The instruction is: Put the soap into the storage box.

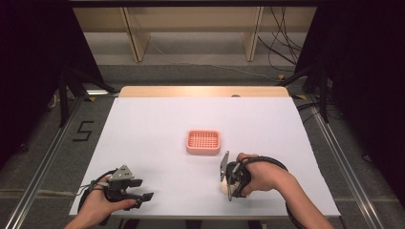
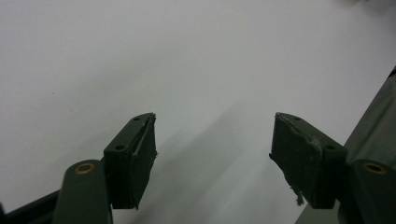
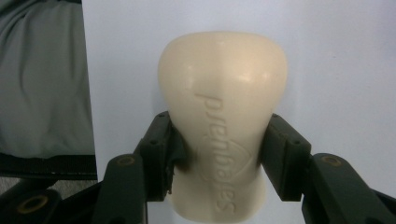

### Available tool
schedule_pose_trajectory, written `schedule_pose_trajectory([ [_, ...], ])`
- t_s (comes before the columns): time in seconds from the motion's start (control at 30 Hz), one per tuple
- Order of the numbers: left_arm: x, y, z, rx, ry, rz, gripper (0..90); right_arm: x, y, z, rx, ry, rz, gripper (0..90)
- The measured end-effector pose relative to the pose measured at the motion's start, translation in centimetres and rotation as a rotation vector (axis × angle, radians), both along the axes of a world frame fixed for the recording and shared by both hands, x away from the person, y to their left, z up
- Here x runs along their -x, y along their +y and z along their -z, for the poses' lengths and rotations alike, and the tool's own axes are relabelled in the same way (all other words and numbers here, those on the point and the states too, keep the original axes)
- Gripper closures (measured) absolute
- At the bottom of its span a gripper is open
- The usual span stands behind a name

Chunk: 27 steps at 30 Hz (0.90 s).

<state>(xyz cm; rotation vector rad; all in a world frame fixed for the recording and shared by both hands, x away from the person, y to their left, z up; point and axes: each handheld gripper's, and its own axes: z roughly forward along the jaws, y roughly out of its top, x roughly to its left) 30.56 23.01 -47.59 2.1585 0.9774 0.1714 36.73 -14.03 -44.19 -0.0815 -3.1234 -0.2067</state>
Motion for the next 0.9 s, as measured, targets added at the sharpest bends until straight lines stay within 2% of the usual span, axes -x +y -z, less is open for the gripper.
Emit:
schedule_pose_trajectory([
  [0.07,0.0,-0.1,0.0,0.009,0.001,0.001,30.4,0.1,-0.1,-0.1,-0.002,0.000,0.015,50.7],
  [0.1,0.0,-0.1,0.0,0.009,0.002,0.000,30.4,-0.3,-0.1,-0.1,-0.033,-0.009,-0.026,50.7],
  [0.13,0.0,-0.1,0.0,0.009,0.002,0.000,30.5,0.0,-0.2,-0.2,-0.019,-0.009,0.035,50.7],
  [0.17,0.0,-0.1,0.0,0.010,0.001,0.000,30.5,-0.1,-0.3,-0.4,-0.023,-0.001,0.028,50.7],
  [0.2,0.0,-0.1,0.0,0.011,0.002,0.000,30.5,0.0,-0.2,-0.4,-0.028,0.009,0.049,50.7],
  [0.37,0.0,-0.1,0.0,0.009,0.001,0.001,30.5,-0.2,-0.4,-0.5,-0.035,-0.017,0.036,50.7],
  [0.4,0.0,-0.1,0.0,0.010,0.001,0.000,30.4,0.0,-0.4,-0.7,-0.042,-0.002,0.072,50.7],
  [0.47,0.0,-0.1,0.0,0.010,0.002,0.001,30.5,-0.1,-0.5,-0.6,-0.051,0.000,0.069,50.7],
  [0.5,0.0,-0.1,0.0,0.009,0.001,0.001,30.5,-0.2,-0.6,-0.7,-0.044,-0.009,0.077,50.7],
  [0.53,0.0,-0.1,0.0,0.009,0.002,0.001,30.4,-0.1,-0.6,-0.8,-0.042,-0.001,0.110,50.7],
  [0.6,0.0,-0.1,0.0,0.010,0.001,0.001,30.4,-0.1,-0.6,-0.9,-0.047,-0.005,0.121,50.6],
  [0.63,0.0,-0.1,0.0,0.010,0.001,0.002,30.5,-0.4,-0.6,-0.9,-0.061,-0.020,0.101,50.7],
  [0.67,0.0,-0.1,0.0,0.006,-0.001,0.000,30.5,-0.6,-0.6,-0.9,-0.077,-0.013,0.074,50.7],
  [0.77,0.0,0.0,0.0,0.009,0.000,0.004,30.5,-0.5,-0.6,-1.0,-0.077,-0.010,0.094,50.7],
  [0.83,0.0,0.1,-0.1,-0.004,0.002,0.015,30.5,-0.7,-0.6,-1.2,-0.080,-0.015,0.103,50.7],
  [0.9,0.0,0.0,0.0,0.012,0.002,0.002,30.5,-0.8,-0.5,-1.2,-0.085,-0.022,0.096,50.7],
])
